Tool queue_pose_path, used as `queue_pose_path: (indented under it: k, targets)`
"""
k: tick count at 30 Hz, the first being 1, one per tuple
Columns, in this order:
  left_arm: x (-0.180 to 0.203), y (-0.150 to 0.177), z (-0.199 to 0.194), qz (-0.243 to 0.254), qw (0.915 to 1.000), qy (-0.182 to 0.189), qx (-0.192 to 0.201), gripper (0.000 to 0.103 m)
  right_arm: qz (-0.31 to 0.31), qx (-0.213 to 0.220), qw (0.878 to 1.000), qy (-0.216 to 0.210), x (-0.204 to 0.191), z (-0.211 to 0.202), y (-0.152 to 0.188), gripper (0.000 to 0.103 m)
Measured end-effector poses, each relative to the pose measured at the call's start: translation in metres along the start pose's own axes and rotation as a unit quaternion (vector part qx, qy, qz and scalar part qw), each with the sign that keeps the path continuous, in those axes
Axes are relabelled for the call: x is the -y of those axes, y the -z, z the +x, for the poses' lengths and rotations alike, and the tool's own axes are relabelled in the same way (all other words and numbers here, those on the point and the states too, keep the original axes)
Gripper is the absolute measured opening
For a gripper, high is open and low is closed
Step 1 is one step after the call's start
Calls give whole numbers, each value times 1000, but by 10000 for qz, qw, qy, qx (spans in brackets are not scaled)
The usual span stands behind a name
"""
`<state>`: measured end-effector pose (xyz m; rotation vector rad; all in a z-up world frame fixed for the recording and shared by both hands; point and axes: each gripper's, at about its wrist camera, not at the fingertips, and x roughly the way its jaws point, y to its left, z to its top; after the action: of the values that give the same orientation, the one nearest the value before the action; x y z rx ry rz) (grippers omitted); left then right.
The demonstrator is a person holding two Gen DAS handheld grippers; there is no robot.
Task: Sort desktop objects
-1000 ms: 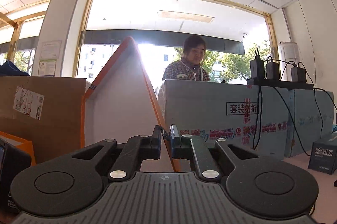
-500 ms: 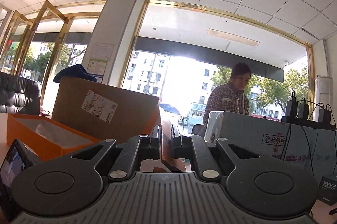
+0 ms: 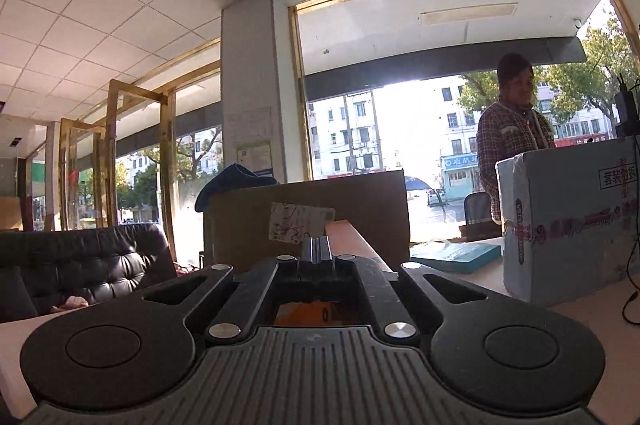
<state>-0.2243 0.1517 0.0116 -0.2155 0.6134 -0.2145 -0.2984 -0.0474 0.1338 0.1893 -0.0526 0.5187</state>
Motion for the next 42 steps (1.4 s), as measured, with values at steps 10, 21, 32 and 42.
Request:
queue_pose_path:
  k: [10, 21, 32, 42]
  targets:
    - [-23, 11, -30, -352, 9981, -341, 370, 86, 1113, -179, 9917, -611, -17, -52, 22, 4]
    - [-20, 15, -39, -298, 9977, -508, 339, 85, 3879, -615, 9193, -263, 39, -86, 68, 73]
    - [-24, 10, -28, -259, 9976, -545, 328, 85, 6283, -367, 7767, 261, 74, -88, 111, 78]
    - [-27, 12, -31, -248, 9986, -328, 335, 85, 5274, -727, 8428, 787, 90, -67, 90, 59]
